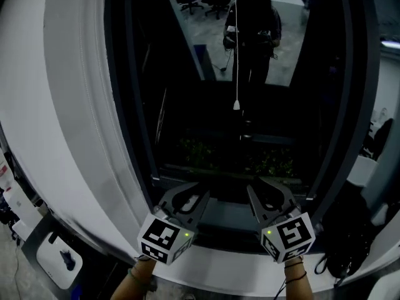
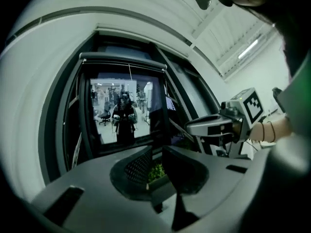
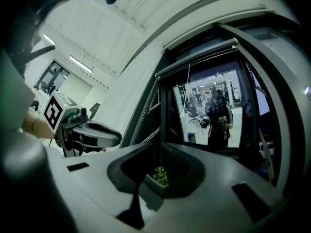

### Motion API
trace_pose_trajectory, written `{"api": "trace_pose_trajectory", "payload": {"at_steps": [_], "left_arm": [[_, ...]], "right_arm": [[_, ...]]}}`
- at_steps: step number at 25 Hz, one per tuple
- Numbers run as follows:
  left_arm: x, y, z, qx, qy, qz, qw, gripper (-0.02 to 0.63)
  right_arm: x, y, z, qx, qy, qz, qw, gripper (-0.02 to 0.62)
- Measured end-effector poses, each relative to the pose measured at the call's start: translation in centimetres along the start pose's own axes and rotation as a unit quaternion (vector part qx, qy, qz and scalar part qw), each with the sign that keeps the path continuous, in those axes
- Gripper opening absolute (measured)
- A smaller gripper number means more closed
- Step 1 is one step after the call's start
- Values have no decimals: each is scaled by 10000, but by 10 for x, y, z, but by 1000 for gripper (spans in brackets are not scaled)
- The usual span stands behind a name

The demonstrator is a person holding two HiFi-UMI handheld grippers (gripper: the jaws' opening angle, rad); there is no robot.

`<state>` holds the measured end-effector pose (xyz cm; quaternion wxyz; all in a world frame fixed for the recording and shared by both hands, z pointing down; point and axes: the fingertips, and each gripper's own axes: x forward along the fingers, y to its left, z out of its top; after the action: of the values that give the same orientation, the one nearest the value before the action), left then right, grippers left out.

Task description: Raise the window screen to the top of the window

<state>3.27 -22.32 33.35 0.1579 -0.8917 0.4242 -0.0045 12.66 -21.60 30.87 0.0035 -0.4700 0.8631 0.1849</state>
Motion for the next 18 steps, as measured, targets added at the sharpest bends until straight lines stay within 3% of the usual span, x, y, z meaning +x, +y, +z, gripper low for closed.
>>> {"api": "trace_pose_trajectory", "payload": {"at_steps": [11, 18], "left_arm": [[-90, -46, -79, -847, 529, -41, 9950, 64], [-188, -41, -115, -896, 769, -258, 9927, 64]], "right_arm": [[-44, 103, -74, 1015, 606, -225, 9927, 57], [-69, 200, -82, 1738, 634, -666, 9805, 57]]}}
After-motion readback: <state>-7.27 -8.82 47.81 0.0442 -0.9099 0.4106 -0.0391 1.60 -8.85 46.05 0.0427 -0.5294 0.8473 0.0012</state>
